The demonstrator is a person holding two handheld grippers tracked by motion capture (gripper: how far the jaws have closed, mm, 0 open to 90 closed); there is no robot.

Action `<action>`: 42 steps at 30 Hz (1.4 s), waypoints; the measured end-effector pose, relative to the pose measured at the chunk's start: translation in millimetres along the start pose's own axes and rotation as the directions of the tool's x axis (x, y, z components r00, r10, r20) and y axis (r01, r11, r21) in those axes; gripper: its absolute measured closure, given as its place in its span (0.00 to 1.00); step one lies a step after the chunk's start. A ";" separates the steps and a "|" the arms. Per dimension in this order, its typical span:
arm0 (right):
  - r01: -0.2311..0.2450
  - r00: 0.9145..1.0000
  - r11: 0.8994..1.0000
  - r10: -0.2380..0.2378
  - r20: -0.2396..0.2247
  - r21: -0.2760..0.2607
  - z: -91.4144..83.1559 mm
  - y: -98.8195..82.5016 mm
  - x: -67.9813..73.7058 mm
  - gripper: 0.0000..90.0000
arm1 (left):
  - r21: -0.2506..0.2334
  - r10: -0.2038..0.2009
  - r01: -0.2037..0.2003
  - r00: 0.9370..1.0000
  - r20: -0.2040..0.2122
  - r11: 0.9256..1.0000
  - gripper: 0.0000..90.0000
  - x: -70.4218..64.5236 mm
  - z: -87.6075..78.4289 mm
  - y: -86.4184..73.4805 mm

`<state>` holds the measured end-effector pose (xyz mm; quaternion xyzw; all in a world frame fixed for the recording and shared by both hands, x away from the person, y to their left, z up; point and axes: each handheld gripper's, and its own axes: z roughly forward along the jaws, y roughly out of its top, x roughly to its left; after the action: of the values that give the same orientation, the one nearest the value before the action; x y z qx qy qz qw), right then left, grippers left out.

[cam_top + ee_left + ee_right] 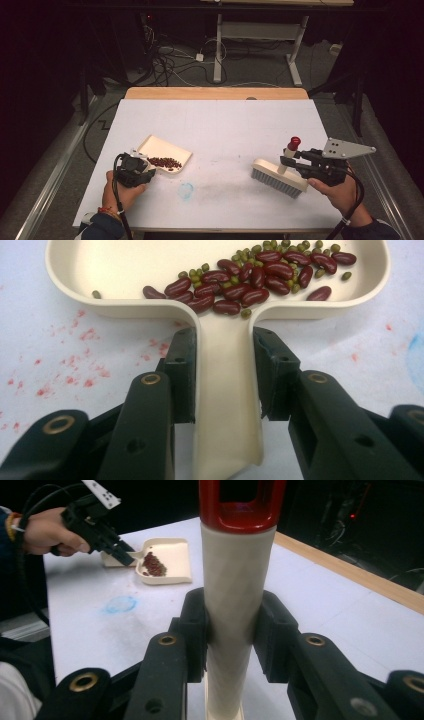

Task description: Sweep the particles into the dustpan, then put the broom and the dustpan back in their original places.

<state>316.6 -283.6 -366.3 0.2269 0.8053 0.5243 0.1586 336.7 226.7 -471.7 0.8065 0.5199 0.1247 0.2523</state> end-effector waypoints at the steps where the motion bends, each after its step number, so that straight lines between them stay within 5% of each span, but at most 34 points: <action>1: 0.001 1.000 1.000 -0.001 -0.016 0.007 0.1 1.0 -0.6 0.77 | -0.003 -0.005 0.005 1.000 -0.006 1.000 0.71 -0.7 1.1 0.8; 7: 0.002 0.997 0.998 0.002 -0.071 0.056 6.1 8.5 -10.2 0.77 | -0.019 -0.059 0.059 0.998 -0.019 0.998 0.71 -6.9 14.0 11.1; 15: -0.056 0.996 0.993 0.063 -0.067 0.107 33.0 18.6 -45.3 0.76 | -0.041 -0.066 0.066 0.998 -0.001 0.997 0.62 -22.3 24.5 18.1; 23: -0.136 0.991 0.975 0.133 0.032 0.178 59.7 19.6 -84.4 0.69 | -0.038 -0.020 0.022 0.999 0.050 0.999 0.52 -41.4 22.6 15.1; 34: -0.219 0.963 0.942 0.167 0.210 0.253 102.2 9.2 -108.9 0.63 | -0.078 0.044 -0.037 0.995 0.086 0.996 0.45 -41.5 14.4 8.1; 39: -0.225 0.953 0.931 0.148 0.265 0.287 120.9 5.9 -115.5 0.61 | -0.121 0.112 -0.100 0.989 0.096 0.988 0.44 -44.0 5.9 4.5; 42: -0.239 0.936 0.928 0.142 0.321 0.286 129.8 3.9 -118.9 0.60 | -0.168 0.171 -0.153 0.980 0.102 0.974 0.39 -44.3 1.1 0.8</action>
<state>482.1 -245.2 -412.6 0.4032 0.8208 0.3596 0.1854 318.8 186.2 -469.5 0.8293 0.4252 0.1392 0.3346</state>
